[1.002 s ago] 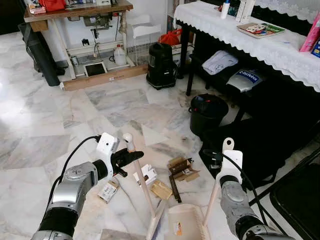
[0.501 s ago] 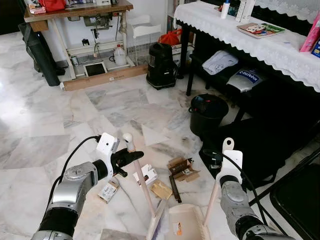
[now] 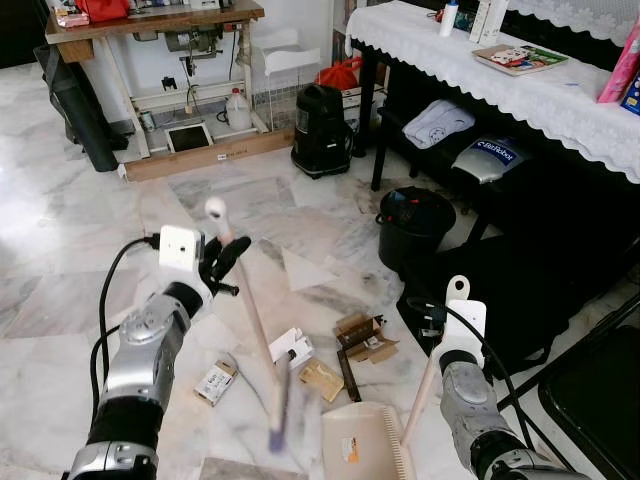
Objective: Sweep floor
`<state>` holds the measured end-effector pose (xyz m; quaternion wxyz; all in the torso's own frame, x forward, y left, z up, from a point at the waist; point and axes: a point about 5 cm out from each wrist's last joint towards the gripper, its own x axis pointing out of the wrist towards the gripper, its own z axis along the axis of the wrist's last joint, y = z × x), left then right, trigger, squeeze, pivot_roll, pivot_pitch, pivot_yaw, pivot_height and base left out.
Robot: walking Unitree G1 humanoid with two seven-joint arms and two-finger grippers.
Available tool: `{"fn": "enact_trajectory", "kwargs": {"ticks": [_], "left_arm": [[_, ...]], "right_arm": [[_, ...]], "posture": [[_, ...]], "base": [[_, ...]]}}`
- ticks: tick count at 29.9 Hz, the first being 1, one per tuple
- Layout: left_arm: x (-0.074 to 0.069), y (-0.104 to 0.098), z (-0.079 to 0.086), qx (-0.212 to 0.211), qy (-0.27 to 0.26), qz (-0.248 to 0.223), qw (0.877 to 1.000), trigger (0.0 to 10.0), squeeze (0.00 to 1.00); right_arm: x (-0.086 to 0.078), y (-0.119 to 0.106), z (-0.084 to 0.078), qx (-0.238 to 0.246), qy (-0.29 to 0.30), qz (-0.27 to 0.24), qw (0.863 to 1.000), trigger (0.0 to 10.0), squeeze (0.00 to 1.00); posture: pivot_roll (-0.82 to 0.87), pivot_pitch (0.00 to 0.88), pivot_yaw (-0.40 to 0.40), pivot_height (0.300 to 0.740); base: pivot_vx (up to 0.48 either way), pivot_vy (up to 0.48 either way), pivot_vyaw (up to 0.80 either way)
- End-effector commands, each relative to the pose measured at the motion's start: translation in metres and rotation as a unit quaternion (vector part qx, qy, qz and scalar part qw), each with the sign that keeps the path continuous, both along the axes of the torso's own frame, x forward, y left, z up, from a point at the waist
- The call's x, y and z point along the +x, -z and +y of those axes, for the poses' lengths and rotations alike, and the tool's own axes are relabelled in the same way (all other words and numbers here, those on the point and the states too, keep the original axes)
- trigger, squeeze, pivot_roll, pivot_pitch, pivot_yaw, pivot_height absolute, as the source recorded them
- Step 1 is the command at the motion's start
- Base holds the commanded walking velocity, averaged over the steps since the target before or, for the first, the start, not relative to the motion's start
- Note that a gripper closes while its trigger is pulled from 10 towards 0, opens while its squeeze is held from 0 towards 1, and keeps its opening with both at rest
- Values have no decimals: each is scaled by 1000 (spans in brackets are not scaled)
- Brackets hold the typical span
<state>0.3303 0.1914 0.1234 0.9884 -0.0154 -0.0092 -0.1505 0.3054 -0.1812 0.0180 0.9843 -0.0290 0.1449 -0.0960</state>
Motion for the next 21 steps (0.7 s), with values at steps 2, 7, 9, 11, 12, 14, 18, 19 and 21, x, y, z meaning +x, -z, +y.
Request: {"fn": "enact_trajectory", "kwargs": {"ticks": [2,7,9,11,12,14,18,19,21], "left_arm": [[2,-5,-1,10,-16,-28,999,10000,0],[4,-2,4,41,-48,-40,997,10000,0],[4,2,4,56,-49,-37,997,10000,0],[3,6,4,71,-52,-35,996,10000,0],[2,7,4,73,-54,-34,995,10000,0],[2,11,3,81,-55,-34,995,10000,0],[0,21,3,96,-58,-25,993,10000,0],[0,24,3,96,-60,-22,993,10000,0],[-1,28,3,95,-65,-17,993,10000,0]], "right_arm": [[6,-8,0,0,-1,-18,1000,10000,0],[6,-8,0,-1,-1,-18,1000,10000,0],[6,-8,0,-4,1,-18,1000,10000,0],[5,-8,-3,-10,9,-20,1000,10000,0],[5,-8,-4,-11,15,-21,1000,10000,0],[4,-8,-9,-19,30,-24,999,10000,0],[2,-8,-16,-27,48,-25,998,10000,0],[2,-9,-17,-29,52,-26,998,10000,0],[1,-9,-18,-28,59,-30,997,10000,0]], "posture": [[117,0,2,740],[109,0,5,740],[109,0,5,740],[105,0,7,740],[105,0,7,740],[102,0,8,740],[99,0,9,740],[99,0,9,740],[98,0,9,740]], "base": [[0,0,0],[0,0,0],[0,0,0],[0,0,0],[0,0,0],[0,0,0],[0,0,0],[0,0,0],[0,0,0]]}}
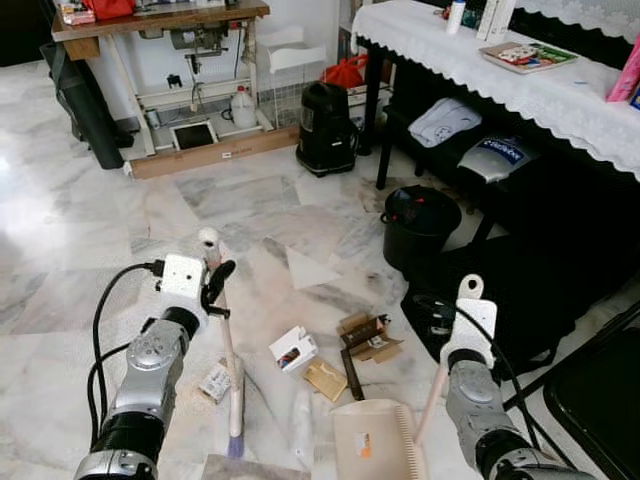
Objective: Sweep floor
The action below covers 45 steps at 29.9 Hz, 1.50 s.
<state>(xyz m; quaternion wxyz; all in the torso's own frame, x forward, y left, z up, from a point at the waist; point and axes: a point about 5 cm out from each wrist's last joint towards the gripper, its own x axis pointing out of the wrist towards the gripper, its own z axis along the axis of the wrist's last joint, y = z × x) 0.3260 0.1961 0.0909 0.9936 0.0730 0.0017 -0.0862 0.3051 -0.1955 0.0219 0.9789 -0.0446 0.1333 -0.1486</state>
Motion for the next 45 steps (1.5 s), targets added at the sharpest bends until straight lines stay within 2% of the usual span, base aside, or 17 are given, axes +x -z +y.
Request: {"fn": "enact_trajectory", "kwargs": {"ticks": [1,12,21,29,34,39,45], "left_arm": [[3,-4,-2,7,0,-15,1000,10000,0],[4,4,0,-5,-13,-5,1000,10000,0],[2,23,2,-42,-17,52,998,10000,0],[-2,33,0,-62,-14,77,995,10000,0],[-4,40,-4,-78,12,106,991,10000,0],[-10,51,-12,-114,66,157,979,10000,0],[-11,49,-12,-140,98,166,971,10000,0]], "right_arm": [[1,-5,-4,-4,10,-20,1000,10000,0],[-3,0,-1,10,11,-14,1000,10000,0],[-5,5,2,19,-1,-2,1000,10000,0],[-6,5,2,17,-3,-1,1000,10000,0],[-6,6,1,16,-3,1,1000,10000,0],[-6,6,2,15,-5,2,1000,10000,0],[-5,5,1,14,-7,3,1000,10000,0]], "posture": [[98,0,9,740],[97,0,12,740],[97,0,9,740],[89,0,6,740],[89,0,6,740],[91,0,5,740],[91,0,4,740]], "base": [[0,0,0],[0,0,0],[0,0,0],[0,0,0],[0,0,0],[0,0,0],[0,0,0]]}}
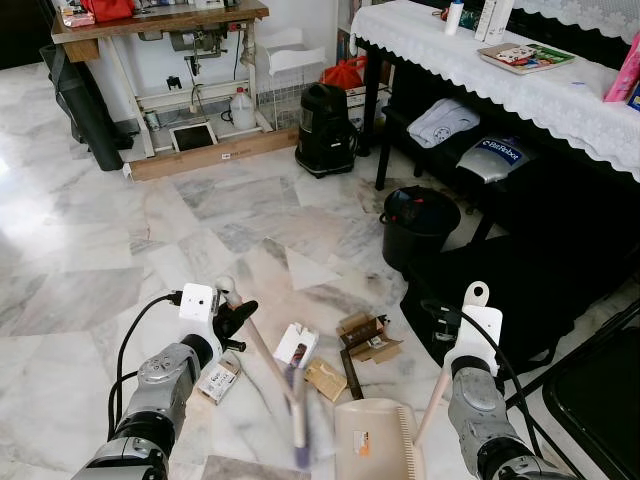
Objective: Sweep floor
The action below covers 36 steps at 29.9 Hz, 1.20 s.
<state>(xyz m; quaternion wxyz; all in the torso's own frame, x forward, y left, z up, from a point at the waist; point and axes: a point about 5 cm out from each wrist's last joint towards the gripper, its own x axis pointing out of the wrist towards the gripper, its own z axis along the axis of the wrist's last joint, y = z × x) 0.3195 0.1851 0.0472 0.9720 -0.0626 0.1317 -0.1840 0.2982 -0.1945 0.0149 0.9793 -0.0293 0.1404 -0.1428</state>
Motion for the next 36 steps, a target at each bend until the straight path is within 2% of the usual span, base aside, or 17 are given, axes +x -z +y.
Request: {"fn": "enact_trajectory", "kwargs": {"ticks": [1,7,9,14,18,21,23,27,28,29,32,36], "left_arm": [[-4,3,-1,-35,20,22,999,10000,0],[-2,-9,-7,-73,84,20,994,10000,0],[-1,-21,-12,-89,118,5,989,10000,0],[2,-35,-13,-81,136,-17,987,10000,0],[12,-54,-3,-56,81,-72,993,10000,0],[18,-71,4,-67,34,-117,990,10000,0],[21,-87,12,-64,-25,-168,983,10000,0],[22,-91,13,-66,-35,-181,981,10000,0],[22,-102,18,-65,-72,-217,971,10000,0],[22,-102,18,-65,-72,-217,971,10000,0],[19,-110,24,-40,-118,-245,961,10000,0],[13,-99,29,-3,-148,-244,958,10000,0]], "right_arm": [[2,-2,0,-3,-3,-1,1000,10000,0],[3,-2,-1,-4,-4,0,1000,10000,0],[3,-3,-1,-4,-4,-1,1000,10000,0],[5,-4,1,-4,-7,-2,1000,10000,0],[6,-5,1,-4,-8,-4,1000,10000,0],[6,-6,1,-2,-9,-5,1000,10000,0],[7,-6,3,1,-13,-8,1000,10000,0],[7,-7,4,3,-16,-10,1000,10000,0],[8,-8,5,6,-20,-15,1000,10000,0],[8,-8,5,6,-20,-15,1000,10000,0],[9,-10,7,11,-22,-25,999,10000,0],[11,-13,10,17,-28,-37,999,10000,0]], "posture": [[90,0,2,740],[93,0,0,740],[97,0,-2,740],[100,0,-5,740],[99,0,-5,740],[100,0,-5,740],[100,0,-4,740],[100,0,-2,740],[104,0,-4,740],[104,0,-4,740],[104,0,-2,740],[101,0,2,740]], "base": [[0,0,0],[0,0,0],[0,0,0],[0,0,0],[0,0,0],[0,0,0],[0,0,0],[0,0,0],[0,0,0],[0,0,0],[0,0,0],[0,0,0]]}}
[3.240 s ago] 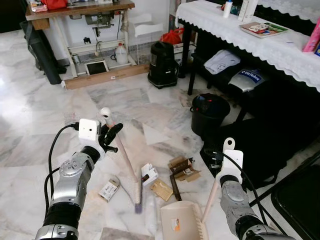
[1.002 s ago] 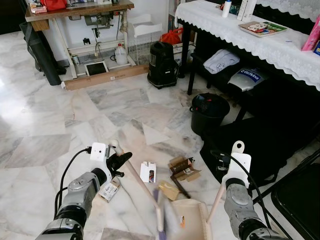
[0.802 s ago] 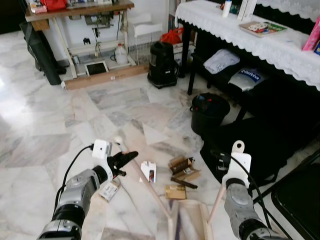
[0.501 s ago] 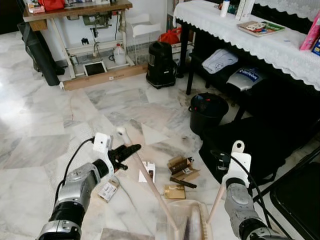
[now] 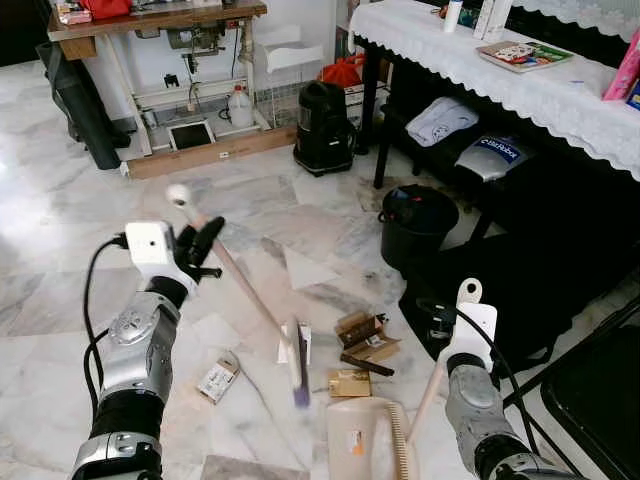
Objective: Sweep floor
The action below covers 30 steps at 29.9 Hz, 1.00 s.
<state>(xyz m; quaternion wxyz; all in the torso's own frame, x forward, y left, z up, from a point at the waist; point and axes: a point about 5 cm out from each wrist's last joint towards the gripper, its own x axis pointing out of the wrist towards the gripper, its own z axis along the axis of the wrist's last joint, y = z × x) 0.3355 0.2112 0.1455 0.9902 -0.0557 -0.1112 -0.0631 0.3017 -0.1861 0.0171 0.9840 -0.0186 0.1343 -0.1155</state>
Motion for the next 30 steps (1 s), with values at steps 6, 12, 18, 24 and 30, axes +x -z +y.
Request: {"fn": "enact_trajectory", "kwargs": {"ticks": [6,12,18,24,30], "left_arm": [[-10,19,10,53,-53,15,997,10000,0],[-16,35,4,78,-79,24,994,10000,0],[-23,50,5,98,-89,38,990,10000,0],[-26,52,5,98,-92,37,990,10000,0],[-25,49,5,95,-100,26,990,10000,0]], "right_arm": [[10,-18,4,14,-6,-63,998,10000,0],[13,-27,3,17,-8,-97,995,10000,0],[17,-35,0,21,-14,-121,992,10000,0],[19,-39,-3,19,-16,-129,991,10000,0],[20,-40,-1,17,-23,-130,991,10000,0]], "posture": [[92,0,6,740],[90,0,2,740],[71,0,-1,740],[88,0,-9,740],[95,0,-10,740]], "base": [[0,0,0],[0,0,0],[0,0,0],[0,0,0],[0,0,0]]}}
